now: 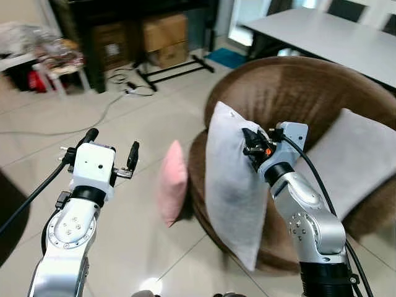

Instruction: Move the pillow to the sofa from floor

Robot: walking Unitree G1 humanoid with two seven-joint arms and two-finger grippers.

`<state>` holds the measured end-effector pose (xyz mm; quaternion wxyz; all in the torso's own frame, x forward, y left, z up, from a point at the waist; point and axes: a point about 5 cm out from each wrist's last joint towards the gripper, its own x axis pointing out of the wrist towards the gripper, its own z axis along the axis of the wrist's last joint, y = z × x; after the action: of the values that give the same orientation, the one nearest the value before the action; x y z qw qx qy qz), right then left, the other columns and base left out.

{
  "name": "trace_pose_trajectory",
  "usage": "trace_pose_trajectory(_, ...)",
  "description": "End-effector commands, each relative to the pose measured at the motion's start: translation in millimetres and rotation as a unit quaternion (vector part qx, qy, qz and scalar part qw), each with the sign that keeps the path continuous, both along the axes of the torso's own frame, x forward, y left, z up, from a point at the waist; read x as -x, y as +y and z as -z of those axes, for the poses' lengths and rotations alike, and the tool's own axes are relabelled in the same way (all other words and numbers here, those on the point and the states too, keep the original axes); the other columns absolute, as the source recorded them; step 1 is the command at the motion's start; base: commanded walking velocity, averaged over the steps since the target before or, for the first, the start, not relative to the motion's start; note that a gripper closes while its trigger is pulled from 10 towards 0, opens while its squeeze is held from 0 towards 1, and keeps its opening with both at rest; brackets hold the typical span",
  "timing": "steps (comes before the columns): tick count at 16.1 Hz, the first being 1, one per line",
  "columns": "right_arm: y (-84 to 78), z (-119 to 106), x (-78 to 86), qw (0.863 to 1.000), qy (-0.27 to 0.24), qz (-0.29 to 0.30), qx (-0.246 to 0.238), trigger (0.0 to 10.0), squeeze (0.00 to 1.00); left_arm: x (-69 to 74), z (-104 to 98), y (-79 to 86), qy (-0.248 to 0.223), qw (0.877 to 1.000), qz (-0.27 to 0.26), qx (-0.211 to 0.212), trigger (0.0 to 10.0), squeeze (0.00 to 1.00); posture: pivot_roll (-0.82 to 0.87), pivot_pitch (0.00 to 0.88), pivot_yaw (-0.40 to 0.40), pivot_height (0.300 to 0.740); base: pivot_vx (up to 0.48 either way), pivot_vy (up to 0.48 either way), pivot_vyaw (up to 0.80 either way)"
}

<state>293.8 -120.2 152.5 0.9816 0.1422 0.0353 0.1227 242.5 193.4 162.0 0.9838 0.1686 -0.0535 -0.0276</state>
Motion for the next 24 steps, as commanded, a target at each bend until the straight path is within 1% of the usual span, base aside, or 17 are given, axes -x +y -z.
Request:
trace_pose_trajectory(1,-1.4,-10.3,-1.7,1.000,-0.022,0.001,-0.010,10.0,0.00,-0.7,0.6,-1.4,0.000,1.000,0.000,0.001,10.0,0.00,0.00,0.000,-0.039,0.740,0.000,0.000,-0.79)
trace_pose_trajectory(4,-0.5,-11.9,-2.4,1.000,-0.030,0.000,-0.002,10.0,0.00,-0.8,-0.1,-0.9,-0.002,1.000,0.000,0.001,10.0,0.00,0.00,0.000,-0.040,0.740,0.000,0.000,-0.78)
trace_pose_trajectory(6,0.5,-13.8,-2.6,0.999,-0.040,-0.004,0.007,10.0,0.00,-0.6,-1.1,-0.3,-0.005,1.000,-0.001,0.007,10.0,0.00,0.00,0.000,-0.040,0.740,0.000,0.000,0.00)
trace_pose_trajectory(11,1.6,-14.8,-3.1,0.999,-0.046,-0.010,0.016,10.0,0.00,-0.5,-3.5,0.5,-0.011,1.000,0.001,0.019,10.0,0.00,0.00,0.000,-0.041,0.740,0.000,0.000,0.00)
trace_pose_trajectory(16,3.6,-15.7,-4.4,0.998,-0.050,-0.016,0.019,10.0,0.00,-1.1,-4.6,0.9,-0.013,1.000,0.002,0.024,10.0,0.00,0.00,0.000,-0.046,0.740,0.274,0.000,0.00)
trace_pose_trajectory(20,6.0,-15.4,-4.4,0.998,-0.050,-0.025,0.021,10.0,0.00,-1.1,-4.6,1.0,-0.014,1.000,0.002,0.024,10.0,0.00,0.00,0.000,-0.047,0.740,0.282,0.000,-0.80)
trace_pose_trajectory(24,6.7,-17.3,-4.2,0.997,-0.060,-0.031,0.026,10.0,0.00,-1.1,-4.6,0.8,-0.014,1.000,0.003,0.026,10.0,0.00,0.00,0.000,-0.046,0.740,0.282,0.000,0.00)
